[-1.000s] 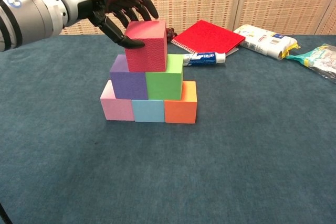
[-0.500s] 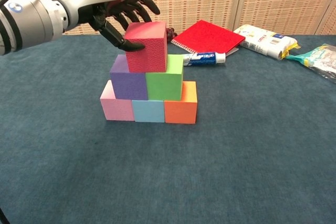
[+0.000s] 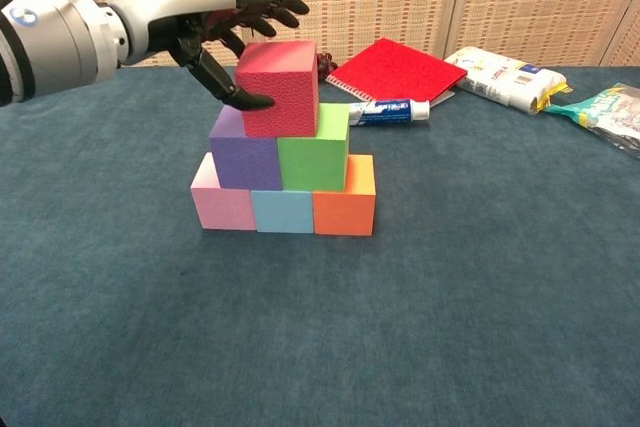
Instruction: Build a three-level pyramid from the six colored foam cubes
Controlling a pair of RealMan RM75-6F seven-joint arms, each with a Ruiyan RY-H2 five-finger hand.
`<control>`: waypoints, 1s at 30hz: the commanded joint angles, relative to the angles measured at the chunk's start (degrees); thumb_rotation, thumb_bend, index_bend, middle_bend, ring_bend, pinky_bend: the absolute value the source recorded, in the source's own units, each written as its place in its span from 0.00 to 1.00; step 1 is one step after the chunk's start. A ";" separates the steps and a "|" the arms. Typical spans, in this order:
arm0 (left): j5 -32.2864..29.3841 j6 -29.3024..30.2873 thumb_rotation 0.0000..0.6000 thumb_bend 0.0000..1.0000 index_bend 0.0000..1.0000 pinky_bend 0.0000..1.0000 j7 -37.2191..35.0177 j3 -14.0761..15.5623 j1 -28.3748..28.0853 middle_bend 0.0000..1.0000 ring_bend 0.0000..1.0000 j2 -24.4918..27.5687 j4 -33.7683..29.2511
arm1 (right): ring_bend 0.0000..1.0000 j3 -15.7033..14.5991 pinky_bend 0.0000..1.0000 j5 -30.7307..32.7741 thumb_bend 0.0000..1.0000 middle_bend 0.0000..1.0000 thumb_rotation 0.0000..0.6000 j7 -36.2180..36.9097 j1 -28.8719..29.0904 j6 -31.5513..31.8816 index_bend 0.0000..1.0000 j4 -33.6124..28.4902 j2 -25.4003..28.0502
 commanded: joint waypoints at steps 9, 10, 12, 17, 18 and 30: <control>2.59 1.68 1.00 0.30 0.00 0.07 -2.86 -1.55 2.09 0.00 0.00 5.02 -2.37 | 0.00 0.13 0.00 -0.93 0.19 0.08 1.00 1.13 -0.66 0.61 0.00 -0.22 0.38; 3.03 1.71 1.00 0.30 0.00 0.07 -3.50 -1.58 2.60 0.00 0.00 6.11 -2.32 | 0.00 0.07 0.00 -1.34 0.19 0.08 1.00 1.36 -0.80 0.62 0.00 -0.27 0.48; 3.47 1.76 1.00 0.30 0.00 0.07 -4.54 -1.37 3.60 0.00 0.00 7.84 -1.96 | 0.00 -0.06 0.01 -1.93 0.19 0.08 1.00 1.77 -0.99 0.43 0.00 -0.33 0.69; 5.94 3.43 1.00 0.29 0.00 0.07 -5.89 0.70 6.64 0.00 0.00 9.52 1.88 | 0.00 -0.38 0.02 -4.59 0.19 0.08 1.00 3.33 -0.10 -3.21 0.00 -1.07 1.88; 6.18 3.59 1.00 0.29 0.00 0.07 -6.02 1.16 7.08 0.00 0.00 9.40 2.65 | 0.00 -0.35 0.03 -5.29 0.19 0.08 1.00 3.25 0.25 -3.67 0.00 -1.14 2.00; 12.42 3.39 1.00 0.29 0.00 0.05 -9.33 5.44 9.21 0.00 0.00 1.91 14.67 | 0.00 0.73 0.03 3.18 0.06 0.07 1.00 -10.64 13.70 -11.09 0.00 0.38 -3.59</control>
